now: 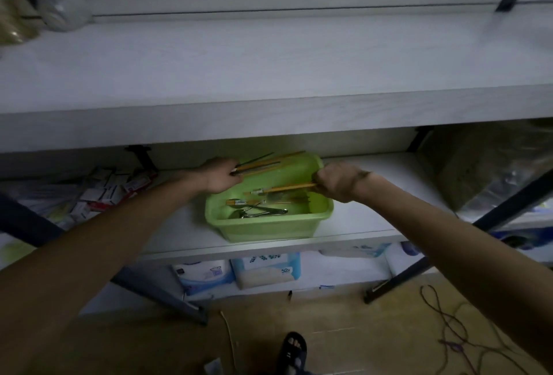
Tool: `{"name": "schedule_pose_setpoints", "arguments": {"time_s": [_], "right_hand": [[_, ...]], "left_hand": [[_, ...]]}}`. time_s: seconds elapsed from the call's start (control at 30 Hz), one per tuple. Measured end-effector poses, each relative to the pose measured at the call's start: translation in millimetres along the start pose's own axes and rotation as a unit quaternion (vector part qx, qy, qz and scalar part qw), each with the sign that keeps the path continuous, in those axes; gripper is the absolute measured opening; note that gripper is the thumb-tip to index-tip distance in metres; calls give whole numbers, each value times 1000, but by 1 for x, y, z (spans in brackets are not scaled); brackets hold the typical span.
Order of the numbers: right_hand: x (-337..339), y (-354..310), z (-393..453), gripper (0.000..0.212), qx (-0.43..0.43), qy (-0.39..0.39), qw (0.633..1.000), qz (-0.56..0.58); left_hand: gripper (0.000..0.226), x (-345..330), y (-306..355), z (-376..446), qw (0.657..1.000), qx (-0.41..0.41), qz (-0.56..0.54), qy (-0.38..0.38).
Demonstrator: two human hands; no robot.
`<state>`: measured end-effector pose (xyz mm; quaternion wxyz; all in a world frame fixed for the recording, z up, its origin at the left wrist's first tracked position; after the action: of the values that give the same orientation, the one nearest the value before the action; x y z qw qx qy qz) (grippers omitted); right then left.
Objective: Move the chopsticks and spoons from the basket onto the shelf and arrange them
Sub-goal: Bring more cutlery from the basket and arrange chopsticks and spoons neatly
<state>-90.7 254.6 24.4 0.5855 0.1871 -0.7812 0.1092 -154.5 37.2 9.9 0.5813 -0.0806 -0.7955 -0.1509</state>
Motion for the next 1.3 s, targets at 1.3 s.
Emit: {"name": "schedule_pose_setpoints", "arguments": {"time_s": [1.3], "right_hand": [[-80,224,-551,47,-319,440,729,416]], "left_hand": [[13,-6,500,-157,931,-242,-251,111]]}}
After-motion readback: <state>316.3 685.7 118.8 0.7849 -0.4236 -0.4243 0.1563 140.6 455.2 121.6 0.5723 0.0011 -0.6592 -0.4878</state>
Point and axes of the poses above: each hand's wrist, its own z-axis towards the middle knuckle, its own x-axis out of the back of the hand, y = z × x, the point moved 10 cm from there along z, towards the middle knuckle, and after that the axes turned 5 degrees about z, right-handed, at the moved point
